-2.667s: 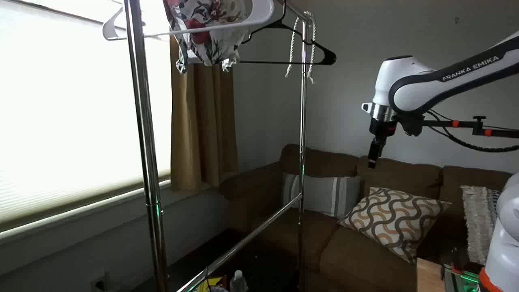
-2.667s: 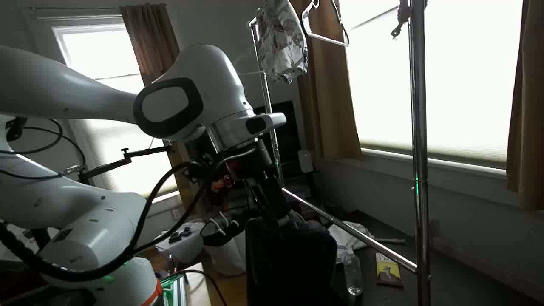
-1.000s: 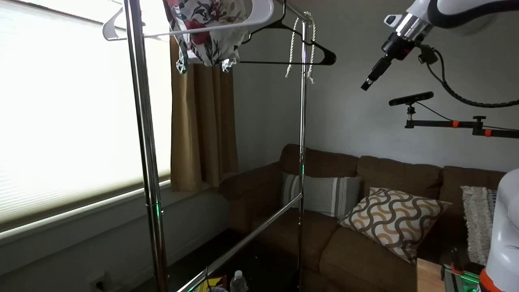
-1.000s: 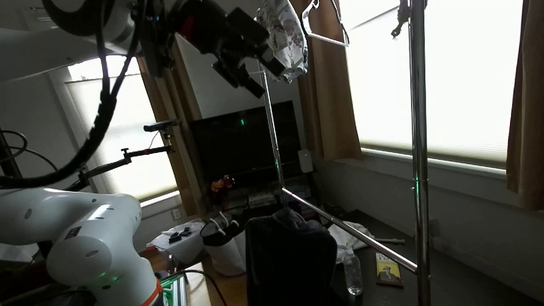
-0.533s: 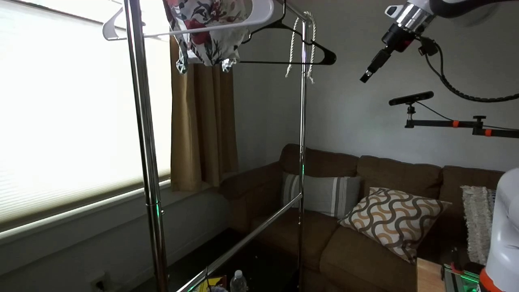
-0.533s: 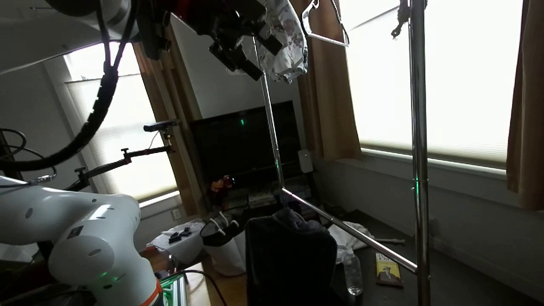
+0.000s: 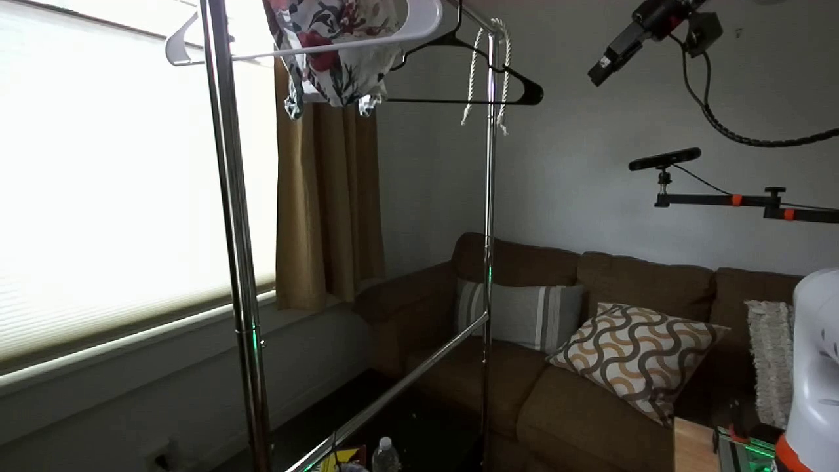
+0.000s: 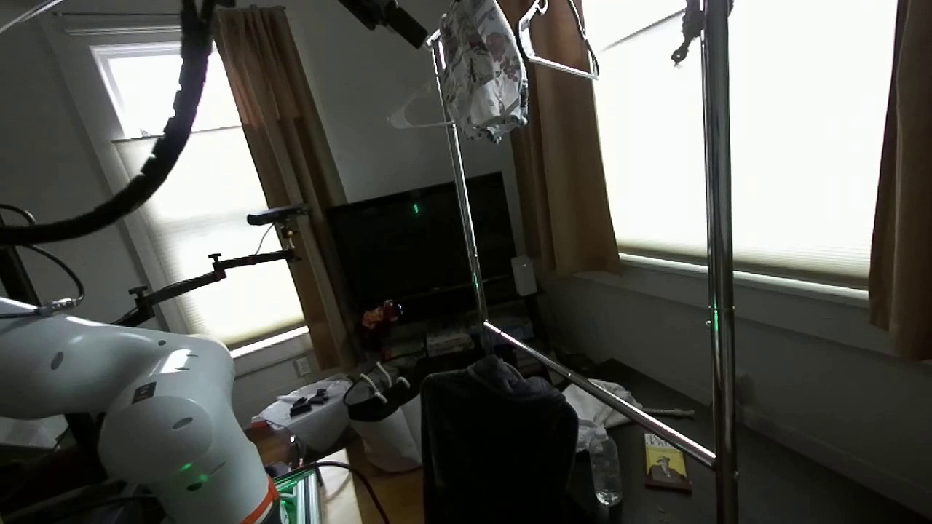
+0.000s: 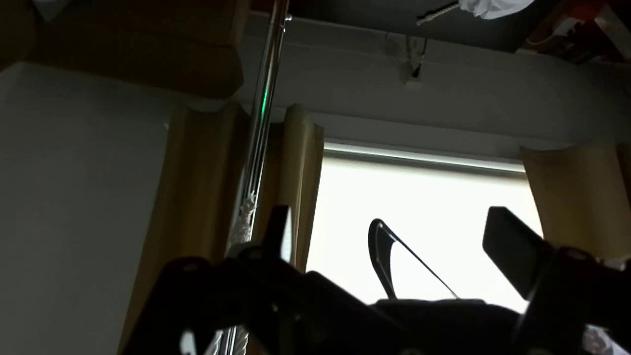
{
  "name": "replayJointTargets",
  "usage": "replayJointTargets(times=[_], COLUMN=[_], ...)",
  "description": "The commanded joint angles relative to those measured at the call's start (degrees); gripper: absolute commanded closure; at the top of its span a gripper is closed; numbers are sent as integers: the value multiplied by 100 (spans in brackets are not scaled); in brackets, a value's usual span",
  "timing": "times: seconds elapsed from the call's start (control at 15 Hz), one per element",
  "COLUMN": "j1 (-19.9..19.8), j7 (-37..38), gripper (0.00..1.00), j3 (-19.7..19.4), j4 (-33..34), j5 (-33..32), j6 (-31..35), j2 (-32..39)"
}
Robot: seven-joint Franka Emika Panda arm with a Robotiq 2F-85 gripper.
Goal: Move the black clothes hanger from the top rail to the bottom rail
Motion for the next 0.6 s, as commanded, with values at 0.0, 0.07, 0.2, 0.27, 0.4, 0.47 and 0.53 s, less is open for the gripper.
replayJointTargets(times=[0.0, 0.07, 0.2, 0.27, 0.4, 0.47, 0.53], j1=[-67, -74, 49, 87, 312, 360, 334], j7=[-45, -47, 6, -22, -489, -551, -582], gripper=[0, 0, 0, 0, 0, 0, 0], j3=[16, 22, -43, -73, -250, -346, -397], j4=[191, 199, 79, 100, 296, 528, 690], j5=[83, 83, 311, 397, 524, 589, 582], j6=[-78, -74, -234, -302, -307, -414, -433], j2=[115, 138, 153, 190, 324, 518, 688])
